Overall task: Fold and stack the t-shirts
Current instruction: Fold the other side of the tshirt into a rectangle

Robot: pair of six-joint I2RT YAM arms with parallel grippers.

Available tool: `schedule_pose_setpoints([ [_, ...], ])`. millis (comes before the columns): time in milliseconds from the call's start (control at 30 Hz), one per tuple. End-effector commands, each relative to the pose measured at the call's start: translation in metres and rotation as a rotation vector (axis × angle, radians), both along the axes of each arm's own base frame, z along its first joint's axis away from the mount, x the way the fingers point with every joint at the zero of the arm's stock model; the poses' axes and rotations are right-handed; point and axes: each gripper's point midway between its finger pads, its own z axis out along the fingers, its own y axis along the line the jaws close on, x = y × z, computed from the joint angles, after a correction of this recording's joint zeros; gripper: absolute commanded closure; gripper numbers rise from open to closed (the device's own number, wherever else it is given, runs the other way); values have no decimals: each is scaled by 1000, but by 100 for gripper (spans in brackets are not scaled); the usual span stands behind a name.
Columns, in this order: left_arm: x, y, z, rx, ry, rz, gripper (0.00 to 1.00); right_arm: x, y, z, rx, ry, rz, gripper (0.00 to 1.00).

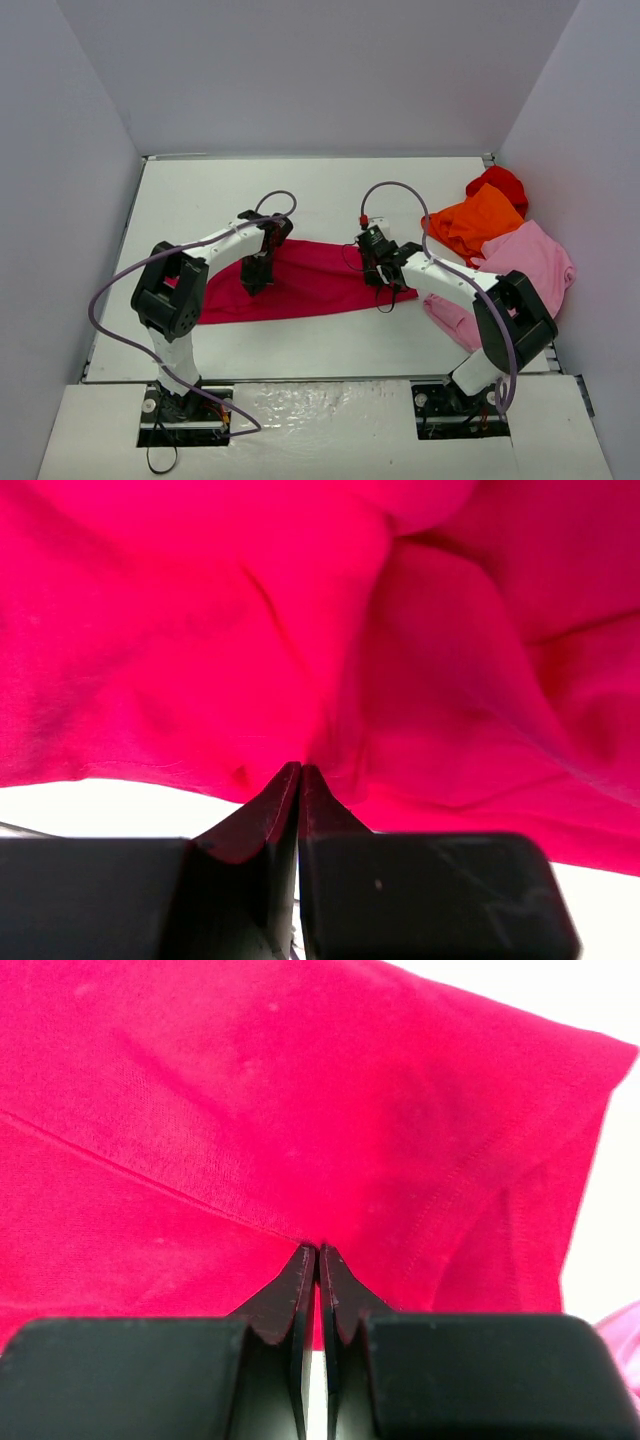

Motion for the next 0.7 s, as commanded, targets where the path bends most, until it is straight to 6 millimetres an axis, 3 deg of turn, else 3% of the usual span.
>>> schedule_pose_setpoints([
  [0,13,-11,19,-26,-62,-17,100,9,-20,27,-56,-69,-45,100],
  [267,11,-1,23,31,-65,-18,99,13,-24,31,-63,-75,-49,100],
  [300,12,2,25,57,-70,-16,72,13,-24,30,-64,-71,-50,100],
  [333,13,3,26,77,-75,-15,53,13,-24,29,-65,-69,-49,100],
  [400,16,2,27,96,-83,-21,38,13,-25,27,-70,-66,-50,100],
  [667,25,-6,14,118,-67,-37,35,11,-30,27,-75,-64,-55,100],
])
